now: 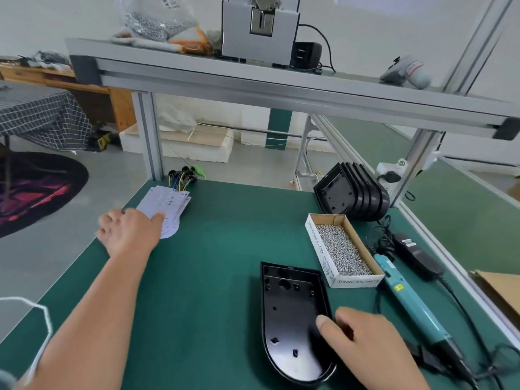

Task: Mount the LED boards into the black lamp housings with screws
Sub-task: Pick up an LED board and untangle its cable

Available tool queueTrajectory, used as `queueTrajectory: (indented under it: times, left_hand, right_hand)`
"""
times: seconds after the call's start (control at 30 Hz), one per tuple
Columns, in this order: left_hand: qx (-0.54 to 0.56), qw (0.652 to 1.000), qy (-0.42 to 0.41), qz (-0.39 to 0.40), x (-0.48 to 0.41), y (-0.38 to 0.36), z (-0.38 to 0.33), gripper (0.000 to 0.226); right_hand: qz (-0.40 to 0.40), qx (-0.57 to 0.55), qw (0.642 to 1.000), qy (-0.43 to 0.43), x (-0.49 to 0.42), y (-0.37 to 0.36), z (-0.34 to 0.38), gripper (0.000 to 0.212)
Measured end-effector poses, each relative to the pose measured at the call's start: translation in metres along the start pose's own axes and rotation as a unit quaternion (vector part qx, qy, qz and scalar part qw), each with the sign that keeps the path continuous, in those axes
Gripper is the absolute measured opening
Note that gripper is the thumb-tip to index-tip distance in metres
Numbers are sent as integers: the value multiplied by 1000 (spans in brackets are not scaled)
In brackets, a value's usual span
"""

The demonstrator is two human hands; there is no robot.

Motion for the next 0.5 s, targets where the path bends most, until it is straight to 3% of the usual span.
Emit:
queueTrajectory:
  times: [0.4,0.5]
  left_hand:
    - [103,992,-22,-75,8,25,-9,64]
    - [242,967,-1,-79,9,31,-11,35]
  right_hand:
    - [-27,-69,997,4,1,8,-7,60]
    - [-18,-73,997,-2,1,8,-7,60]
Point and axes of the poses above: each hand's wrist, its own x-axis away from the middle knuckle, its own y-axis out of the back of the hand, z = x × y, the point moved 10 cm from there along -x, towards the middle knuckle, and after that the axes turned 8 degrees about -z, right-handed, at the moved point
